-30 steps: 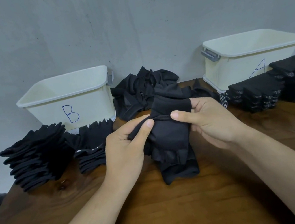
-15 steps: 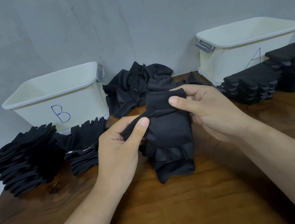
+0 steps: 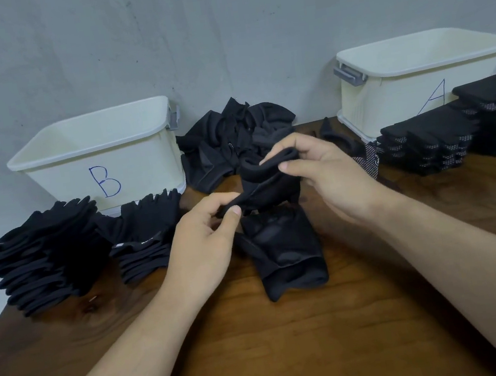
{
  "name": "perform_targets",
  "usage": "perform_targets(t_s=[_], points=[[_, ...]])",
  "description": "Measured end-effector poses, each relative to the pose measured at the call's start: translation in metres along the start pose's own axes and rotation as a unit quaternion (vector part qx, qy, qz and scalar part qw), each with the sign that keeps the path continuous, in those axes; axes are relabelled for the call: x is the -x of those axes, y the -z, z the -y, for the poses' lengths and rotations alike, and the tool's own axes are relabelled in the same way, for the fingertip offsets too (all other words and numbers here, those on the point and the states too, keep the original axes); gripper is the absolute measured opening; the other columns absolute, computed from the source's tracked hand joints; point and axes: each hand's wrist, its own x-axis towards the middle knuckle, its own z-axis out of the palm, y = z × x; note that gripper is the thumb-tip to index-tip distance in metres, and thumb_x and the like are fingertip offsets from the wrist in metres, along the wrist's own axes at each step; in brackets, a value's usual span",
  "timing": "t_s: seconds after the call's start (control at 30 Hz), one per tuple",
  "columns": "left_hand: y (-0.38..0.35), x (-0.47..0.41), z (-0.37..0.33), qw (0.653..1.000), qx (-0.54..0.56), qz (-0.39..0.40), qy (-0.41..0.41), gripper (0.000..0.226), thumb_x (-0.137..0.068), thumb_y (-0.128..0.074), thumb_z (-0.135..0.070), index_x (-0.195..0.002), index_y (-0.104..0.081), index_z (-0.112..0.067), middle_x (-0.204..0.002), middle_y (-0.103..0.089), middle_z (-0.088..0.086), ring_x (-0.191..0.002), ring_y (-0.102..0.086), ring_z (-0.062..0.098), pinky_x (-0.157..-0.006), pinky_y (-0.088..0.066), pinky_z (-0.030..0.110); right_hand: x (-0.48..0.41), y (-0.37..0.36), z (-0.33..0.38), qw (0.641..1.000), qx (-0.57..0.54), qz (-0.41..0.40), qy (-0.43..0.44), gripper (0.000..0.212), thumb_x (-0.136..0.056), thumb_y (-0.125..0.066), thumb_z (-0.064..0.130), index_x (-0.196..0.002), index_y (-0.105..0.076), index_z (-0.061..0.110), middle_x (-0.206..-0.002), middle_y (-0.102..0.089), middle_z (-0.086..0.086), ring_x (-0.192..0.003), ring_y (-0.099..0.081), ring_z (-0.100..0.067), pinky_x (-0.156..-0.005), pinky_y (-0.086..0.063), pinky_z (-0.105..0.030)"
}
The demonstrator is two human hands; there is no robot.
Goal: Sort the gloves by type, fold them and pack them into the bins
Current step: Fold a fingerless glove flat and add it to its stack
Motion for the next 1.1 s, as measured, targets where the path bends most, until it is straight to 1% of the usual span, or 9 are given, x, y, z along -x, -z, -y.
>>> perform_targets(t_s=[0.27, 0.37, 0.5, 0.67, 0.73, 0.83, 0.9, 1.0, 1.1], points=[[-0.001, 0.001, -0.003, 1.000, -0.006, -0.009, 0.011, 0.019, -0.105, -0.064, -0.026, -0.117, -0.072, -0.039, -0.110, -0.075, -0.022, -0.101, -0.071, -0.001, -0.086, -0.051, 0.015, 0.004, -0.003, 0.000, 0.998, -0.067, 0.000, 0.011, 0.026, -0.104, -0.053, -0.006, -0.109, -0.072, 0.012, -0.117, -0.076, -0.009, -0.112, -0.072, -0.021, -0.096, -0.055, -0.028], [0.000, 0.002, -0.002, 1.000, 0.013, 0.006, 0.019, 0.019, -0.101, -0.071, -0.023, -0.114, -0.071, -0.037, -0.114, -0.074, -0.018, -0.107, -0.070, 0.001, -0.095, -0.054, 0.021, 0.014, -0.004, -0.005, 0.998, -0.053, 0.018, 0.002, 0.023, -0.104, -0.054, -0.004, -0.113, -0.071, 0.009, -0.118, -0.076, -0.009, -0.114, -0.071, -0.022, -0.099, -0.054, -0.031], [0.003, 0.003, 0.001, 0.997, -0.056, 0.055, 0.000, 0.040, -0.093, -0.076, -0.016, -0.121, -0.064, -0.042, -0.125, -0.066, -0.021, -0.120, -0.062, -0.002, -0.105, -0.053, 0.030, 0.027, -0.003, -0.009, 0.999, -0.024, 0.043, -0.002, 0.029, -0.102, -0.055, -0.006, -0.109, -0.075, 0.014, -0.121, -0.075, -0.011, -0.120, -0.069, -0.025, -0.105, -0.052, -0.034], [0.014, 0.000, 0.001, 0.985, -0.130, 0.112, -0.005, 0.057, -0.088, -0.070, -0.005, -0.121, -0.057, -0.049, -0.125, -0.058, -0.022, -0.114, -0.058, -0.005, -0.092, -0.052, 0.025, 0.039, 0.004, -0.012, 0.992, 0.070, 0.101, -0.002, 0.025, -0.097, -0.057, -0.014, -0.102, -0.071, 0.005, -0.121, -0.076, -0.003, -0.122, -0.068, -0.018, -0.106, -0.051, -0.030], [0.019, -0.002, 0.003, 0.978, -0.155, 0.142, 0.008, 0.058, -0.090, -0.072, -0.007, -0.124, -0.055, -0.051, -0.120, -0.056, -0.021, -0.097, -0.062, -0.002, -0.085, -0.054, 0.026, 0.043, 0.009, -0.017, 0.984, 0.121, 0.131, -0.008, 0.025, -0.095, -0.059, -0.016, -0.101, -0.070, 0.005, -0.124, -0.075, 0.000, -0.123, -0.067, -0.018, -0.108, -0.050, -0.034], [0.023, -0.006, 0.008, 0.971, -0.169, 0.171, 0.011, 0.059, -0.089, -0.073, -0.008, -0.126, -0.054, -0.050, -0.123, -0.057, -0.023, -0.100, -0.061, 0.002, -0.082, -0.054, 0.026, 0.054, 0.016, -0.018, 0.959, 0.208, 0.190, -0.013, 0.037, -0.091, -0.060, -0.018, -0.100, -0.072, 0.015, -0.130, -0.071, 0.006, -0.128, -0.064, -0.017, -0.111, -0.050, -0.044], [0.023, -0.006, 0.012, 0.969, -0.172, 0.179, 0.009, 0.058, -0.089, -0.073, -0.010, -0.127, -0.053, -0.049, -0.124, -0.058, -0.025, -0.102, -0.060, 0.001, -0.079, -0.050, 0.022, 0.061, 0.019, -0.016, 0.932, 0.283, 0.225, -0.015, 0.043, -0.089, -0.059, -0.013, -0.103, -0.071, 0.025, -0.137, -0.066, 0.013, -0.131, -0.063, -0.020, -0.111, -0.049, -0.053], [0.022, -0.008, 0.018, 0.966, -0.180, 0.186, 0.017, 0.055, -0.091, -0.072, -0.014, -0.126, -0.053, -0.050, -0.119, -0.059, -0.024, -0.104, -0.059, 0.001, -0.083, -0.048, 0.021, 0.064, 0.019, -0.010, 0.899, 0.348, 0.265, -0.026, 0.033, -0.088, -0.055, 0.014, -0.109, -0.066, 0.037, -0.144, -0.058, 0.025, -0.112, -0.068, -0.047, -0.097, -0.051, -0.071], [0.025, -0.011, 0.022, 0.962, -0.181, 0.202, 0.032, 0.050, -0.093, -0.072, -0.018, -0.124, -0.053, -0.052, -0.112, -0.063, -0.024, -0.106, -0.060, 0.000, -0.091, -0.050, 0.026, 0.065, 0.015, -0.008, 0.899, 0.344, 0.268, -0.025, 0.021, -0.095, -0.059, 0.038, -0.115, -0.061, 0.041, -0.139, -0.060, 0.025, -0.104, -0.070, -0.045, -0.091, -0.055, -0.066]])
